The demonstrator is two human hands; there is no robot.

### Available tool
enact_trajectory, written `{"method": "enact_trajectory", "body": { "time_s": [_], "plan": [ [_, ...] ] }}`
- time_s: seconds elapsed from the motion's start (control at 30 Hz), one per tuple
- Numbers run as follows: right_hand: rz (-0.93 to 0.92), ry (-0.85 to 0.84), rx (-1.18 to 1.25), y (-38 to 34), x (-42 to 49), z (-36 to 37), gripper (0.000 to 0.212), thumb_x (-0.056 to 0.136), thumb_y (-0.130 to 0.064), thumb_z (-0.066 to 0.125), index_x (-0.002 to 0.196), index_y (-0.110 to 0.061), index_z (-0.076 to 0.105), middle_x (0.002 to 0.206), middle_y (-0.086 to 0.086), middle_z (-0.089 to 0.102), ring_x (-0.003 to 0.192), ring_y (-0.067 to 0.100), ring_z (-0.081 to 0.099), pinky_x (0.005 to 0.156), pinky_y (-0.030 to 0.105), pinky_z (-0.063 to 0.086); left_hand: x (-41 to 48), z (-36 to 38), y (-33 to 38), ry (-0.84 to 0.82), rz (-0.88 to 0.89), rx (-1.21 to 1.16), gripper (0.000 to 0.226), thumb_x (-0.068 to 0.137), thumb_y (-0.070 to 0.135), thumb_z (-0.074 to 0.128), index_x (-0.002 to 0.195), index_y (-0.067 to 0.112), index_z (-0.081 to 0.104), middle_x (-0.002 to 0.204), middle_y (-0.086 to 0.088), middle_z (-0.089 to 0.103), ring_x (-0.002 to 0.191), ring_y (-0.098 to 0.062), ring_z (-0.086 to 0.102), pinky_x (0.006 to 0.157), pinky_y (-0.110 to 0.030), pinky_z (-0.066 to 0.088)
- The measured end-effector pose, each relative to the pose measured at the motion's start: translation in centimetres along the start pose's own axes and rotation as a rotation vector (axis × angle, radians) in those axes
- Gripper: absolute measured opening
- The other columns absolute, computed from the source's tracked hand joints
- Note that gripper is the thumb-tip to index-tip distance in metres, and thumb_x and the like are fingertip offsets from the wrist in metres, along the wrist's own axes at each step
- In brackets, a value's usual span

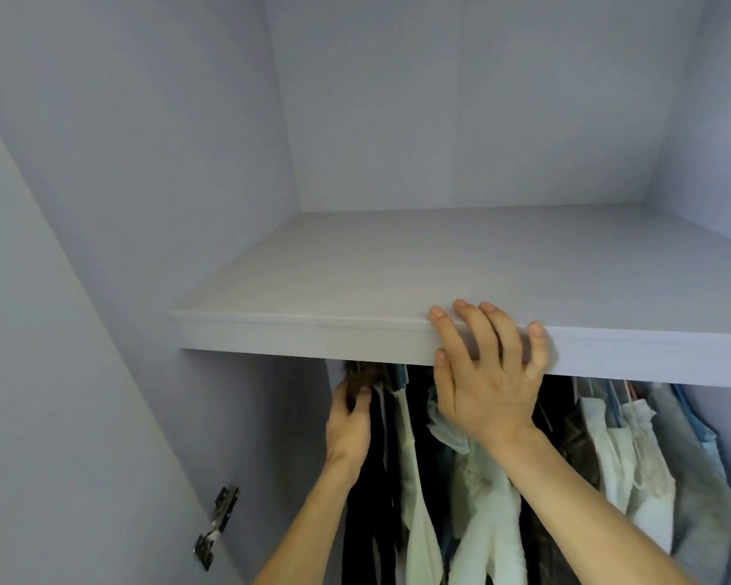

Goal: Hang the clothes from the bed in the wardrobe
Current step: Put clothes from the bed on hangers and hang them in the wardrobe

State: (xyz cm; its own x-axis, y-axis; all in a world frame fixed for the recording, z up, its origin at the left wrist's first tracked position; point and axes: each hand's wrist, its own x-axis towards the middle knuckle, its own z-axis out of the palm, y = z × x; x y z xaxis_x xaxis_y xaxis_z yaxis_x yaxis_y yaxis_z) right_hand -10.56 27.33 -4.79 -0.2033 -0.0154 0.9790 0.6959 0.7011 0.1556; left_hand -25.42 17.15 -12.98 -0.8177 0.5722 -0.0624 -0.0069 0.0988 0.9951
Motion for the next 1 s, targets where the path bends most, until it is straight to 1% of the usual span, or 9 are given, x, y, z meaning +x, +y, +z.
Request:
{"method": "enact_trajectory", "body": {
  "time_s": [0.2, 0.37, 0.57, 0.63, 0.7, 0.77, 0.83, 0.9, 1.0],
  "plan": [
    [0.020, -0.029, 0.007, -0.1, 0.2, -0.3, 0.049, 0.095, -0.032, 0.049, 0.144, -0.027, 0.053, 0.137, 0.001, 0.055, 0.129, 0.024, 0.048, 0.112, 0.052, 0.023, -0.9, -0.5, 0.3, -0.073, 0.102, 0.165, 0.047, 0.107, 0.024, 0.039, 0.153, 0.031, 0.035, 0.147, 0.007, 0.049, 0.136, -0.015, 0.044, 0.118, -0.034, 0.031],
    [0.050, -0.070, 0.051, -0.3, 0.5, -1.0, 0.046, 0.096, -0.031, 0.049, 0.141, -0.027, 0.055, 0.133, 0.001, 0.059, 0.127, 0.023, 0.048, 0.114, 0.050, 0.021, -1.7, -0.5, 1.6, -0.065, 0.148, 0.186, 0.048, 0.107, 0.020, 0.036, 0.155, 0.029, 0.031, 0.150, 0.007, 0.045, 0.139, -0.012, 0.040, 0.119, -0.029, 0.027],
    [0.111, -0.202, 0.143, -0.6, 1.2, -2.6, 0.046, 0.098, -0.031, 0.044, 0.143, -0.025, 0.052, 0.137, 0.002, 0.054, 0.131, 0.025, 0.044, 0.118, 0.048, 0.013, -3.1, -0.8, 2.5, -0.035, 0.327, 0.222, 0.048, 0.107, 0.016, 0.036, 0.154, 0.027, 0.034, 0.149, 0.012, 0.045, 0.137, -0.002, 0.040, 0.116, -0.020, 0.026],
    [0.142, -0.235, 0.196, -0.8, 1.4, -3.2, 0.050, 0.096, -0.030, 0.046, 0.145, -0.022, 0.050, 0.145, 0.005, 0.050, 0.137, 0.026, 0.040, 0.119, 0.049, 0.012, -4.0, -1.2, 1.5, -0.025, 0.341, 0.272, 0.048, 0.107, 0.016, 0.037, 0.154, 0.028, 0.033, 0.149, 0.012, 0.046, 0.133, 0.004, 0.040, 0.111, -0.010, 0.026],
    [0.169, -0.245, 0.261, -1.3, 0.6, -4.0, 0.055, 0.094, -0.027, 0.052, 0.148, -0.016, 0.046, 0.154, 0.011, 0.041, 0.146, 0.028, 0.032, 0.122, 0.052, 0.013, -5.3, -2.1, 0.0, -0.018, 0.331, 0.326, 0.049, 0.107, 0.018, 0.038, 0.154, 0.030, 0.032, 0.141, 0.012, 0.049, 0.118, 0.016, 0.043, 0.100, 0.002, 0.026],
    [0.169, -0.277, 0.386, -2.4, -1.8, -4.8, 0.058, 0.091, -0.022, 0.058, 0.146, -0.009, 0.048, 0.156, 0.014, 0.036, 0.148, 0.030, 0.028, 0.120, 0.055, 0.020, -6.9, -3.4, -1.8, -0.013, 0.328, 0.399, 0.049, 0.107, 0.020, 0.038, 0.153, 0.035, 0.031, 0.132, 0.013, 0.052, 0.110, 0.019, 0.045, 0.094, 0.002, 0.030],
    [0.190, -0.426, 0.575, -4.1, -5.1, -5.7, 0.056, 0.089, -0.020, 0.059, 0.143, -0.007, 0.049, 0.157, 0.012, 0.035, 0.146, 0.029, 0.032, 0.116, 0.055, 0.031, -8.9, -5.1, -3.8, 0.006, 0.305, 0.471, 0.049, 0.107, 0.021, 0.038, 0.152, 0.039, 0.031, 0.122, 0.011, 0.054, 0.106, 0.011, 0.050, 0.091, -0.001, 0.035],
    [0.293, -0.668, 0.755, -6.1, -8.0, -6.5, 0.052, 0.094, -0.024, 0.058, 0.143, -0.011, 0.046, 0.157, 0.004, 0.034, 0.144, 0.024, 0.034, 0.112, 0.050, 0.038, -11.2, -7.2, -5.9, 0.020, 0.255, 0.545, 0.050, 0.107, 0.022, 0.039, 0.153, 0.040, 0.030, 0.111, 0.008, 0.055, 0.099, 0.000, 0.053, 0.083, -0.004, 0.037],
    [0.471, -0.987, 0.973, -9.5, -10.3, -7.7, 0.059, 0.097, -0.038, 0.057, 0.148, -0.014, 0.039, 0.156, -0.001, 0.032, 0.145, 0.018, 0.030, 0.116, 0.039, 0.034, -15.9, -10.6, -8.6, 0.002, 0.190, 0.677, 0.050, 0.108, 0.026, 0.035, 0.152, 0.044, 0.023, 0.108, 0.007, 0.051, 0.096, -0.010, 0.052, 0.082, -0.013, 0.038]
  ]
}}
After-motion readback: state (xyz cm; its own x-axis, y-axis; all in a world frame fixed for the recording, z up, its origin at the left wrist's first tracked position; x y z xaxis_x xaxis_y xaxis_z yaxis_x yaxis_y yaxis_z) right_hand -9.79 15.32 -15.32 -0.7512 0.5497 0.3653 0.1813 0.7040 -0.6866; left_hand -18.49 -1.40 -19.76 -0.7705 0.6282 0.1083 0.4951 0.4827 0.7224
